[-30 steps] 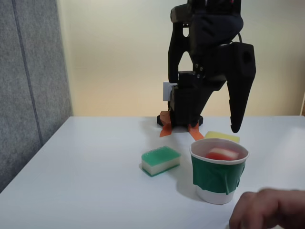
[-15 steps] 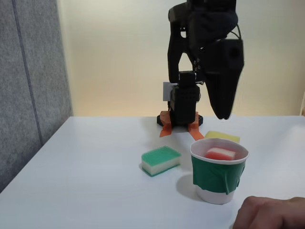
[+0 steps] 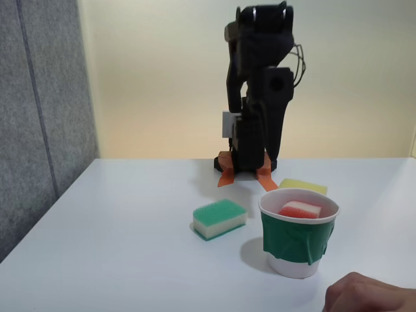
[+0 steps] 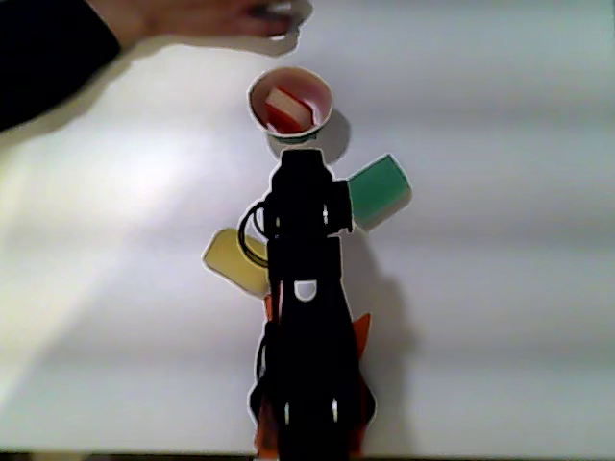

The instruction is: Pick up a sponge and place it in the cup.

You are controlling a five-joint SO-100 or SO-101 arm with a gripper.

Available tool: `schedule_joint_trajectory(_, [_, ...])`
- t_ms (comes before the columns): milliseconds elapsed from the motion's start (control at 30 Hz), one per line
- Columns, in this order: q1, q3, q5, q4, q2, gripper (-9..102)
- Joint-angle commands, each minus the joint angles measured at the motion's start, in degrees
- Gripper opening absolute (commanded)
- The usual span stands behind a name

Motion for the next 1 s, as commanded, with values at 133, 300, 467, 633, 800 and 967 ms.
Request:
schedule_joint_trajectory(133, [1.14, 14.41, -0.53, -2.55, 13.01, 0])
schedule_joint_trajectory(300, [1.23, 27.42, 0.00, -8.96, 20.30, 0])
schedule_joint_trajectory(467, [2.11, 39.02, 1.14, -17.23, 26.28, 0])
schedule_joint_trajectory(633, [3.16, 45.44, 2.20, -19.42, 30.06, 0])
schedule_joint_trajectory(800, [3.25, 49.04, 1.76, -17.93, 32.96, 0])
schedule_joint_trajectory(967, [3.52, 52.91, -0.09, -15.21, 37.27, 0])
